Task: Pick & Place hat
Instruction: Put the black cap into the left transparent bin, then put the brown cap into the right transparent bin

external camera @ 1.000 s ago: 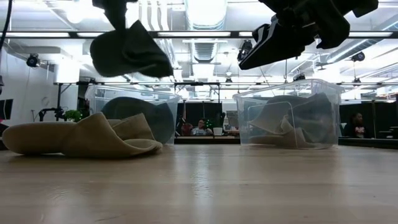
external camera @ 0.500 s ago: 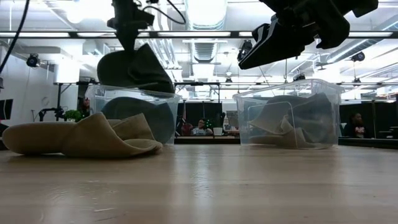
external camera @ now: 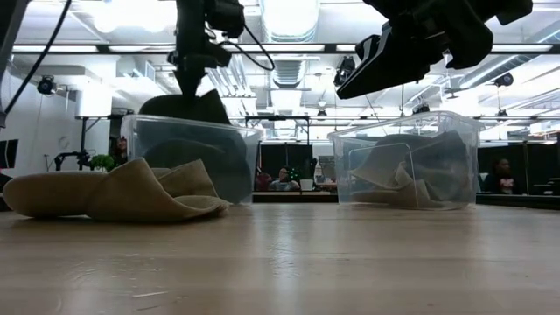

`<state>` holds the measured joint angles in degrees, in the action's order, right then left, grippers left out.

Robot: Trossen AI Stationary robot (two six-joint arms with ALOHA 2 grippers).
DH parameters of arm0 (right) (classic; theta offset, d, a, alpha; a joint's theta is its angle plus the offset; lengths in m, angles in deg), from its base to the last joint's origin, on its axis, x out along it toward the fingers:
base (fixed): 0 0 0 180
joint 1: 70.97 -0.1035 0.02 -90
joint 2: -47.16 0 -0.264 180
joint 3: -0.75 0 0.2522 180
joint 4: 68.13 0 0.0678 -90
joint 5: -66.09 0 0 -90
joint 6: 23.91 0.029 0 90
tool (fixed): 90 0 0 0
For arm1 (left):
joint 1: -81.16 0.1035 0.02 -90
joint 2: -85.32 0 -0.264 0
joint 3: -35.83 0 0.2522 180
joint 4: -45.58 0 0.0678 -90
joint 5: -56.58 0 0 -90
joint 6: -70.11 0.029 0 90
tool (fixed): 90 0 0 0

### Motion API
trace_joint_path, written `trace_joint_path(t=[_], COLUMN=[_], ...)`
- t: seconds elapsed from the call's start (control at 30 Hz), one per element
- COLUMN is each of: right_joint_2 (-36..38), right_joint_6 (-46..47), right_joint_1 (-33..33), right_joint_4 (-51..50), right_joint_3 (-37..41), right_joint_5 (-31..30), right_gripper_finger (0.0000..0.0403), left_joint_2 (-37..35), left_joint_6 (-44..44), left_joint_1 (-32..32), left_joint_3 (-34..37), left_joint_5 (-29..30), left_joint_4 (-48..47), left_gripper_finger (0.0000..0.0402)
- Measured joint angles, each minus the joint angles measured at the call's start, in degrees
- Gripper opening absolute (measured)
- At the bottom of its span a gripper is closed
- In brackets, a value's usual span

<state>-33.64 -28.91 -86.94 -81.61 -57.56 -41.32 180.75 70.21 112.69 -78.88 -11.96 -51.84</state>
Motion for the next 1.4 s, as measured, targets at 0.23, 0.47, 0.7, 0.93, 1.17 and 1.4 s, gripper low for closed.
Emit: trace_joint_path(t=[0.23, 0.47, 0.7, 0.93, 1.17, 1.4], right_joint_2=[0.0, 0.0, 0.0, 0.0, 0.0, 0.0], right_joint_6=[0.1, 0.1, 0.1, -0.1, -0.1, -0.1], right_joint_1=[0.0, 0.0, 0.0, 0.0, 0.0, 0.0], right_joint_4=[0.0, 0.0, 0.0, 0.0, 0.0, 0.0], right_joint_3=[0.0, 0.0, 0.1, 0.1, 0.6, 0.7], right_joint_5=[0.0, 0.0, 0.0, 0.0, -0.1, -0.2], right_gripper_finger=[0.0061, 0.0061, 0.0061, 0.0061, 0.0061, 0.0061], left_joint_2=[2.8, 5.5, 6.6, 5.9, 0.0, -8.6], left_joint_6=[0.1, -0.4, -2.9, -4.9, -6.4, -13.7], left_joint_1=[0.5, 1.6, 2.3, 2.5, 1.5, -1.0], left_joint_3=[0.0, 0.0, 0.0, 0.0, -0.3, -0.2], left_joint_5=[-1.2, -9.1, -9.6, -8.7, -7.1, -20.7], left_joint_4=[-0.9, -1.5, -2.0, -5.1, -6.6, -6.3], left_gripper_finger=[0.0015, 0.0007, 0.0050, 0.0131, 0.0166, 0.0167])
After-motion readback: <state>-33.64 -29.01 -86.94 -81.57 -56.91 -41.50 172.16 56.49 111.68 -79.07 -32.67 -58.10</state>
